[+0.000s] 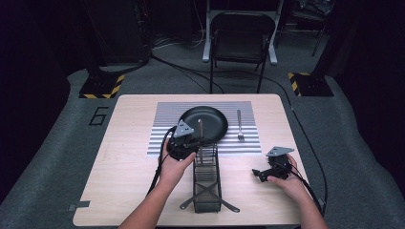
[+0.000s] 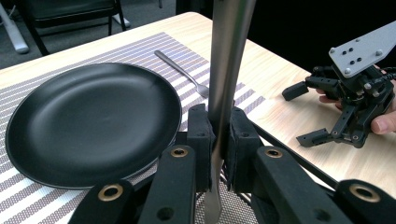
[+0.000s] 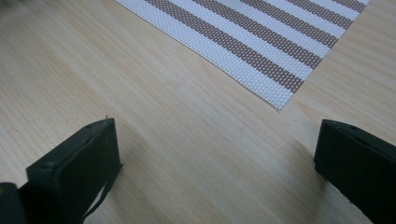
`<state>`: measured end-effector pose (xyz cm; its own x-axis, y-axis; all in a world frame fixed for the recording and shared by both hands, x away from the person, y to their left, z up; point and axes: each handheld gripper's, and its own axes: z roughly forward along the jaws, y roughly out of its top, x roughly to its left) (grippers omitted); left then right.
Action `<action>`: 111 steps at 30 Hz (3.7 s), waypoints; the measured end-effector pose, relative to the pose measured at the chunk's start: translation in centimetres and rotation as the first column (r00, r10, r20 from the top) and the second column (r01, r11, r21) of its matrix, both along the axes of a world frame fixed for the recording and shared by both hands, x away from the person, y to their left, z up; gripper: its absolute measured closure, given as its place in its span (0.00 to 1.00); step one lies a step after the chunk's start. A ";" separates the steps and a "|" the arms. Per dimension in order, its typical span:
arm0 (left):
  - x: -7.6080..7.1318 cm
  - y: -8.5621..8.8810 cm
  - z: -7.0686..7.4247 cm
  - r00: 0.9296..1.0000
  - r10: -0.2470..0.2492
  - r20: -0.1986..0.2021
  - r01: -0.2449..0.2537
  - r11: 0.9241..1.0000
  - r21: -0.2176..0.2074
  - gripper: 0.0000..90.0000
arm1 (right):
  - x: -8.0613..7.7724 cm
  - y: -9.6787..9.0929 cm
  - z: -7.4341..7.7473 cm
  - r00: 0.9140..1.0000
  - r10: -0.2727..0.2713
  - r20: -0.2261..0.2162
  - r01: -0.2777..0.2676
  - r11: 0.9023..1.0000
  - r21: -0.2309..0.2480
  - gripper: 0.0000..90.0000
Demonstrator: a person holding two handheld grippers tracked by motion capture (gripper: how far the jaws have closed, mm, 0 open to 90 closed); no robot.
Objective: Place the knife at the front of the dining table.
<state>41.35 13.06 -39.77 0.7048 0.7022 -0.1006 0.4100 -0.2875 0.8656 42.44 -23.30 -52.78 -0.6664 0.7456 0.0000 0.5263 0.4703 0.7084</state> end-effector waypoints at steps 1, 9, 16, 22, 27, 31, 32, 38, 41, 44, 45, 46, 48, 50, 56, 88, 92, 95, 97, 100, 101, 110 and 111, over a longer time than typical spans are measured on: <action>0.0 0.0 0.1 1.000 0.000 0.010 0.000 1.000 0.012 0.91 | 0.0 0.0 0.0 1.000 0.000 0.000 0.000 1.000 0.000 0.00; -0.1 0.1 2.2 1.000 -0.002 0.025 0.001 1.000 0.028 0.91 | 0.0 0.0 0.0 1.000 0.000 0.000 0.000 1.000 0.000 0.00; -0.2 0.6 5.1 1.000 0.003 0.023 -0.004 1.000 0.021 0.91 | 0.0 0.0 0.0 1.000 0.000 0.000 0.000 1.000 0.000 0.00; -0.3 1.0 8.1 0.999 0.002 0.040 -0.003 1.000 0.025 0.91 | 0.0 0.0 0.0 1.000 0.000 0.000 0.000 1.000 0.000 0.00; -0.4 1.7 10.5 0.998 0.011 0.065 -0.012 1.000 0.026 0.91 | 0.0 0.0 0.0 1.000 0.000 0.000 0.000 1.000 0.000 0.00; -0.5 2.5 11.8 0.997 0.024 0.076 -0.025 1.000 0.014 0.91 | 0.0 0.0 0.0 1.000 -0.001 0.000 0.001 1.000 0.001 0.00; -0.5 2.5 11.8 0.997 0.024 0.076 -0.025 1.000 0.014 0.91 | 0.0 0.0 0.0 1.000 -0.001 0.000 0.001 1.000 0.001 0.00; -0.4 3.5 12.4 0.996 0.040 0.073 -0.040 0.999 -0.002 0.91 | 0.0 0.0 0.0 1.000 -0.001 0.000 0.001 1.000 0.001 0.00; -0.2 3.8 12.2 0.996 0.046 0.072 -0.046 0.999 -0.002 0.91 | 0.0 0.0 0.0 1.000 -0.001 0.000 0.001 1.000 0.001 0.00; 0.1 4.1 12.0 0.996 0.055 0.068 -0.055 0.998 0.001 0.91 | 0.0 0.0 0.0 1.000 0.000 0.000 0.000 1.000 0.000 0.00; 0.1 4.1 12.0 0.996 0.055 0.068 -0.055 0.998 0.001 0.91 | 0.0 0.0 0.0 1.000 0.000 0.000 0.000 1.000 0.000 0.00; 0.2 4.2 11.9 0.996 0.062 0.069 -0.063 0.998 0.002 0.91 | 0.0 0.0 0.0 1.000 0.000 0.000 0.000 1.000 0.000 0.00; 0.6 4.7 11.6 0.994 0.083 0.064 -0.083 0.997 -0.001 0.91 | 0.0 0.0 0.0 1.000 0.000 -0.001 0.000 1.000 0.000 0.00; 0.8 4.9 11.5 0.994 0.087 0.063 -0.087 0.996 -0.001 0.91 | 0.0 0.0 0.0 1.000 0.000 0.000 0.000 1.000 0.000 0.00; 1.6 6.0 10.7 0.990 0.126 0.061 -0.126 0.992 0.005 0.91 | 0.0 0.0 0.0 1.000 0.000 0.000 0.000 1.000 0.000 0.00; 5.6 10.3 3.6 0.956 0.293 0.011 -0.294 0.955 0.051 0.91 | 0.0 0.0 0.0 1.000 0.000 -0.001 0.000 1.000 0.000 0.00; 5.8 10.6 2.3 0.953 0.304 0.000 -0.304 0.950 0.069 0.91 | 0.0 0.0 0.0 1.000 0.000 -0.001 0.000 1.000 0.000 0.00; 6.0 10.8 1.7 0.950 0.311 -0.010 -0.309 0.948 0.074 0.91 | 0.0 0.0 0.0 1.000 0.000 -0.001 0.000 1.000 0.000 0.00; 6.2 11.2 0.9 0.946 0.324 -0.020 -0.321 0.944 0.078 0.91 | 0.0 0.0 0.0 1.000 0.000 0.000 0.000 1.000 0.000 0.00; 6.4 11.5 0.1 0.942 0.332 -0.036 -0.329 0.941 0.081 0.91 | 0.0 0.0 0.0 1.000 0.000 0.000 0.000 1.000 0.000 0.00; 6.4 11.6 -0.1 0.942 0.335 -0.039 -0.331 0.940 0.080 0.91 | 0.0 0.0 0.0 1.000 0.000 0.000 0.000 1.000 0.000 0.00; 7.3 12.1 -1.7 0.938 0.336 -0.081 -0.330 0.941 0.079 0.91 | 0.0 0.0 0.0 1.000 0.000 0.000 0.000 1.000 0.000 0.00; 7.5 12.1 -1.8 0.937 0.341 -0.081 -0.336 0.939 0.069 0.91 | 0.0 0.0 0.0 1.000 0.000 0.000 0.000 1.000 0.000 0.00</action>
